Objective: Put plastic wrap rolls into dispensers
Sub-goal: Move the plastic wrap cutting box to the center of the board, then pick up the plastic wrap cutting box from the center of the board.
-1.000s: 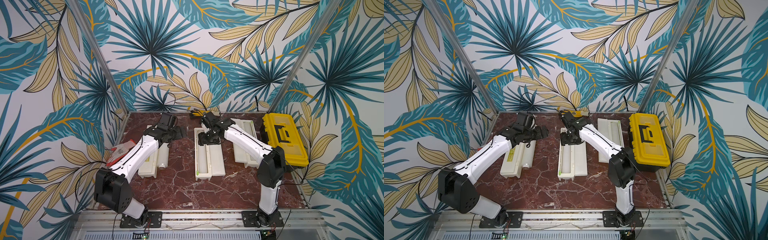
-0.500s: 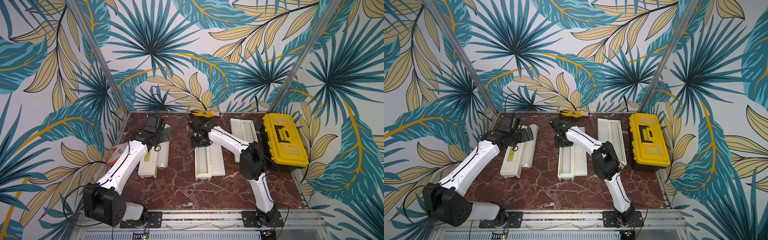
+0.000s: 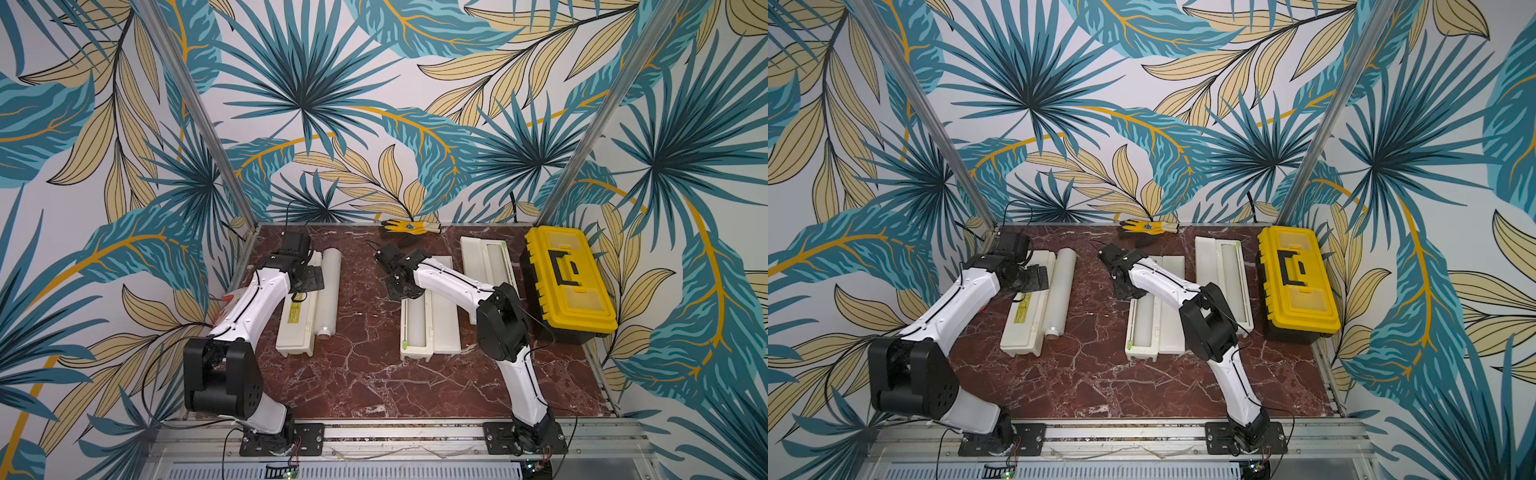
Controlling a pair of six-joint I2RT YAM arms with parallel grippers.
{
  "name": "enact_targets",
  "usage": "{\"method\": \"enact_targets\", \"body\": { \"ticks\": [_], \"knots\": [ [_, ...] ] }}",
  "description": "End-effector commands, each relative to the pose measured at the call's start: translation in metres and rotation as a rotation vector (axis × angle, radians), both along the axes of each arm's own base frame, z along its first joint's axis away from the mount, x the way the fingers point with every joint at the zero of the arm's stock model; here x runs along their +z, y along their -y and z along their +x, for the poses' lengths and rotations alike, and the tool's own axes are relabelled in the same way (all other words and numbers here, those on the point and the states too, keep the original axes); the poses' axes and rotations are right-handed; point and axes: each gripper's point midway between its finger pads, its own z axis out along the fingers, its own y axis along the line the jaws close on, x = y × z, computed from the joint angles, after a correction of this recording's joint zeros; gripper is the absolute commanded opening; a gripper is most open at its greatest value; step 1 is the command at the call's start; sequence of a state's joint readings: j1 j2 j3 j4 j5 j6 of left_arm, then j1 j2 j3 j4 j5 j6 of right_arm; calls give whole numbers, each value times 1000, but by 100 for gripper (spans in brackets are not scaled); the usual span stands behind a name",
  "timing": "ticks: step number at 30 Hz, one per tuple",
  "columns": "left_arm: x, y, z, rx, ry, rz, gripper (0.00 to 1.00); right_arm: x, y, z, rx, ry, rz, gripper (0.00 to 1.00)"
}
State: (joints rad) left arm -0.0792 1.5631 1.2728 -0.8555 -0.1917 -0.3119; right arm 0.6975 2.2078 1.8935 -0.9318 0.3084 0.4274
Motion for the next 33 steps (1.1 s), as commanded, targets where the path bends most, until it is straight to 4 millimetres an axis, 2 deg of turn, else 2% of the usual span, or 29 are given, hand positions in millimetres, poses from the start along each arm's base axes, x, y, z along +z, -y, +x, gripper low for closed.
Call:
{"method": "enact_targets", "body": {
  "ticks": [1, 9, 11, 16, 18, 22, 24, 25, 26, 29, 33],
  "knots": [
    [-7, -4, 6, -65, -46, 11, 99, -38, 51, -31, 6, -173, -169, 32],
    [-30, -15, 12, -62, -116, 11, 100, -43, 94, -35, -21, -232, -165, 33],
    [-32, -15, 13, -66, -121, 14, 100, -40, 100, -33, 9, -227, -171, 33],
    [-47, -16, 16, -104, -167, 30, 100, -34, 103, -31, 91, -227, -181, 36],
    [-54, -17, 16, -107, -186, 31, 100, -29, 101, -30, 89, -221, -169, 45],
    [-68, -19, 15, -107, -226, 41, 100, -13, 80, -29, 92, -205, -42, 71],
    [-74, -21, 15, -103, -244, 47, 100, -3, 69, -28, 96, -189, 21, 81],
    [-78, -23, 15, -101, -256, 54, 100, 4, 63, -29, 101, -183, 55, 96],
    [-82, -23, 15, -103, -267, 56, 100, 10, 58, -28, 108, -175, 81, 99],
    [-91, -23, 17, -98, -288, 51, 100, 26, 49, -28, 117, -138, 139, 99],
    [-87, -23, 19, -81, -274, 43, 88, 40, 49, -28, 112, -102, 159, 99]
  ]
}}
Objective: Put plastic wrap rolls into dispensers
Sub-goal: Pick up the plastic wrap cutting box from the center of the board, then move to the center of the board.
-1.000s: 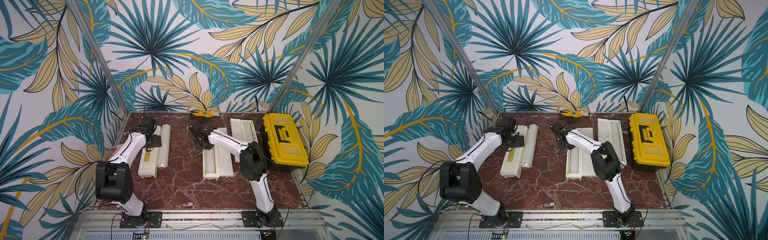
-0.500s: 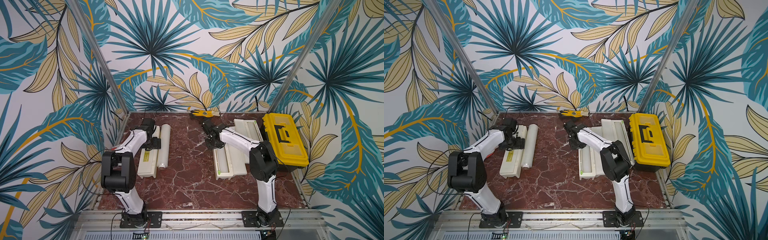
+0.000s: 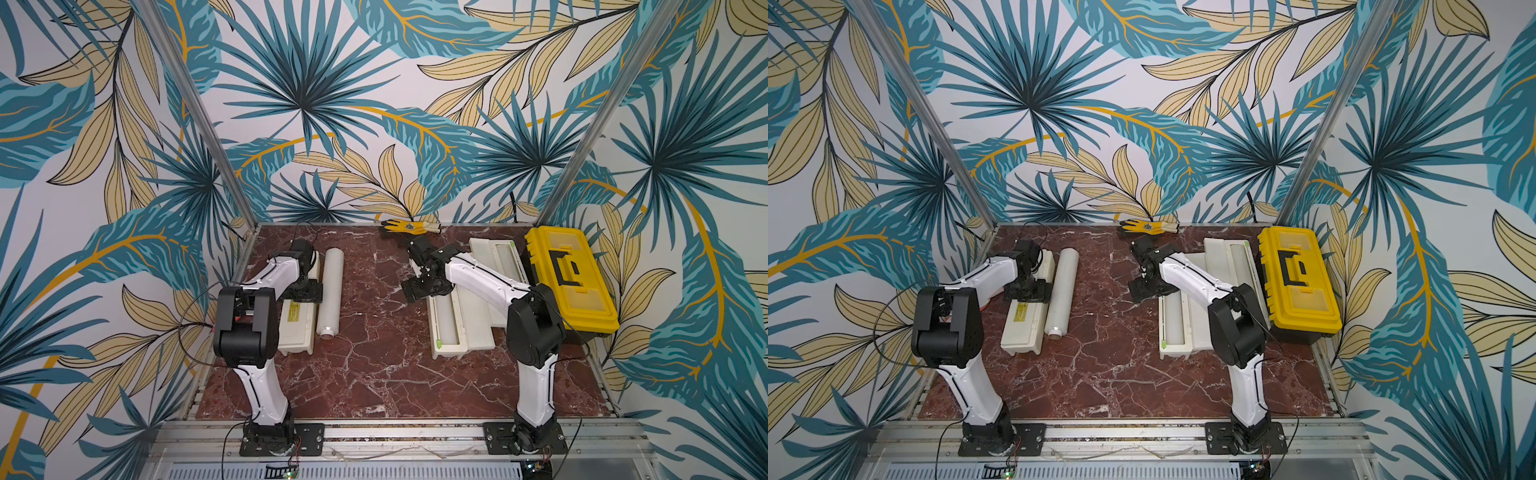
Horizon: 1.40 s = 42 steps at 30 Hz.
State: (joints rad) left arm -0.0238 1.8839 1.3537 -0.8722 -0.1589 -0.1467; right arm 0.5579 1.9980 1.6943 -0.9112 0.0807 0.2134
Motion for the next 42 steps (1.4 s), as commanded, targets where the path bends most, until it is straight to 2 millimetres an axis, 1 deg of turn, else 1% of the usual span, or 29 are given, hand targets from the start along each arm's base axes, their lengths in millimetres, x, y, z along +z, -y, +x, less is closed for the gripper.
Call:
{"method": "enact_targets", "body": {
  "ticks": [1, 4, 5, 9, 11, 14, 16, 18, 21, 23, 24, 26, 28, 30, 32, 33, 37, 42],
  "knots": [
    [9, -9, 6, 34, 22, 20, 84, 16, 2, -10, -13, 2, 34, 99],
    [30, -12, 3, 53, 69, 32, 75, 17, 6, -13, -19, 6, 26, 99],
    [37, -12, 2, 58, 84, 32, 73, 17, 7, -13, -24, 6, 23, 99],
    [75, -11, -10, 88, 146, 19, 69, 20, 9, -15, -34, 16, 26, 99],
    [93, -5, -17, 96, 185, -10, 67, 22, 9, -14, -35, 21, 30, 99],
    [121, 14, -28, 94, 250, -49, 66, 25, 6, -12, -27, 22, 41, 99],
    [139, 39, -33, 74, 307, -92, 65, 26, 5, -10, -24, 27, 47, 99],
    [150, 67, -38, 70, 339, -165, 65, 27, 7, -8, -35, 31, 49, 99],
    [162, 108, -43, 75, 359, -257, 65, 29, 17, -5, -84, 24, 61, 99],
    [164, 136, -44, 69, 352, -305, 65, 32, 23, -3, -117, 23, 101, 99],
    [163, 150, -46, 74, 340, -331, 65, 35, 26, -2, -130, 26, 126, 99],
    [158, 175, -47, 56, 326, -328, 66, 39, 31, -1, -143, 37, 150, 99],
    [145, 197, -46, 26, 295, -308, 67, 41, 36, -2, -150, 42, 165, 99],
    [132, 215, -46, 29, 262, -309, 67, 43, 39, -4, -151, 43, 173, 99],
    [121, 227, -44, 30, 245, -284, 68, 44, 41, -8, -152, 48, 177, 99],
    [114, 231, -43, 36, 240, -265, 70, 44, 43, -10, -151, 51, 175, 99],
    [92, 244, -44, 57, 226, -230, 71, 44, 47, -20, -147, 55, 179, 99],
    [56, 254, -43, 100, 174, -215, 73, 42, 51, -33, -140, 55, 190, 99]
  ]
}}
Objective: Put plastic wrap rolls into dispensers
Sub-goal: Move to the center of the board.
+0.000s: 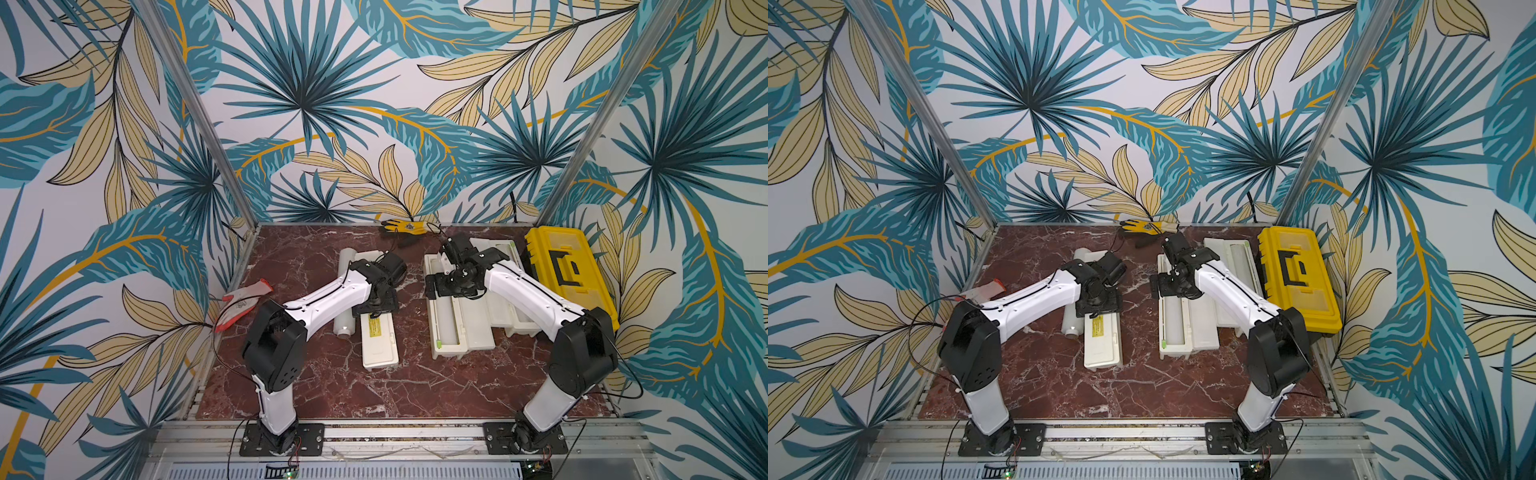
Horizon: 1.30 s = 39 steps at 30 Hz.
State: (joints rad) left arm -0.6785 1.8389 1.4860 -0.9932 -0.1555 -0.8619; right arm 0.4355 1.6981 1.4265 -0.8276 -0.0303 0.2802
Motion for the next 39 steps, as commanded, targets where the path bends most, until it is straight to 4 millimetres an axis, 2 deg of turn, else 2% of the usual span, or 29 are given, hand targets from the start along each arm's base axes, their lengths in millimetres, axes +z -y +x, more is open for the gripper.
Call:
{"method": "enact_targets", "body": {
  "ticks": [1, 3, 10, 14, 20, 27, 31, 34, 35, 39],
  "knots": [
    [0, 11, 17, 66, 48, -34, 74, 2, -1, -7, 10, 10, 22, 99],
    [-10, 18, 19, 60, 28, -35, 76, -1, -1, -10, 10, 1, 23, 99],
    [-25, 27, 16, 55, -2, -24, 100, -5, 3, -17, 1, -17, 22, 99],
    [-18, 30, 17, 48, 16, -30, 100, 0, 4, -17, 8, -4, 20, 99],
    [17, 41, 19, -11, 99, -61, 100, 12, 23, -9, 4, 29, -78, 99],
    [30, 41, 21, -119, 126, -47, 100, 21, 28, 7, -15, 29, -87, 99],
    [51, 32, 29, -170, 186, -30, 100, 31, 13, 15, -23, 20, -11, 99],
    [77, 22, 39, -220, 250, -24, 100, 34, -14, 20, 21, -14, 95, 99],
    [87, 21, 43, -253, 273, -28, 100, 34, -26, 20, 52, -15, 102, 99],
    [127, 0, 58, -319, 377, -22, 100, 24, -46, 23, 44, -22, 26, 99]
  ]
}}
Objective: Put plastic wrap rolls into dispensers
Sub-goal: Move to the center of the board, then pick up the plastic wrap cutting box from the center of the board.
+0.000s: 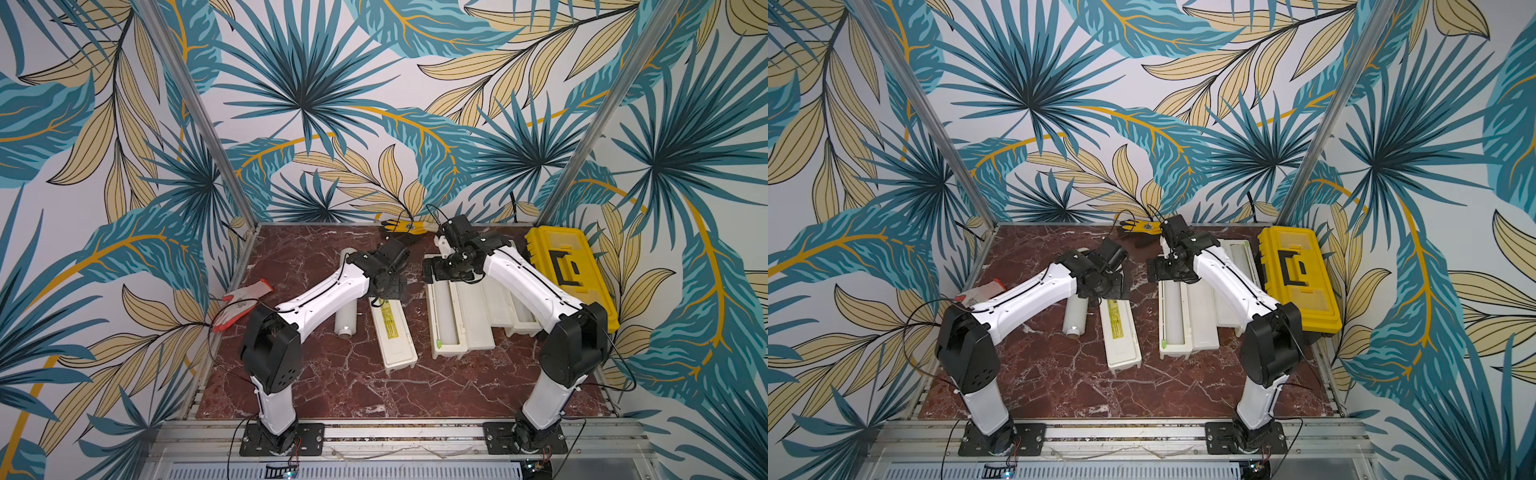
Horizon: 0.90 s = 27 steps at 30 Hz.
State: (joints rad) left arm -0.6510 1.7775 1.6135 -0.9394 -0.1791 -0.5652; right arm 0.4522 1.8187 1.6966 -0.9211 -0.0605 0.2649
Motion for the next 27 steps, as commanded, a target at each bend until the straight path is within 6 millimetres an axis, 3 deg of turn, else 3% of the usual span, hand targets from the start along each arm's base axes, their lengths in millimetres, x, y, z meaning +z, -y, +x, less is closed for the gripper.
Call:
{"method": "enact_targets", "body": {
  "ticks": [1, 4, 7, 11, 19, 27],
  "knots": [
    [63, -23, 22, -69, 175, -13, 100, -16, -22, -8, -13, -65, -24, 99],
    [70, -61, 34, -19, 199, -52, 100, -18, -45, -5, -16, -47, -29, 99],
    [59, -90, 44, 19, 165, -134, 100, -23, -83, -3, 48, -37, -57, 99],
    [50, -119, 46, 40, 154, -123, 100, -43, -113, 7, 38, -74, -83, 99],
    [33, -150, 35, 83, 146, -129, 100, -71, -124, 16, 7, -106, -135, 99],
    [23, -159, 32, 108, 125, -136, 100, -84, -137, 10, 38, -124, -139, 99]
  ]
}}
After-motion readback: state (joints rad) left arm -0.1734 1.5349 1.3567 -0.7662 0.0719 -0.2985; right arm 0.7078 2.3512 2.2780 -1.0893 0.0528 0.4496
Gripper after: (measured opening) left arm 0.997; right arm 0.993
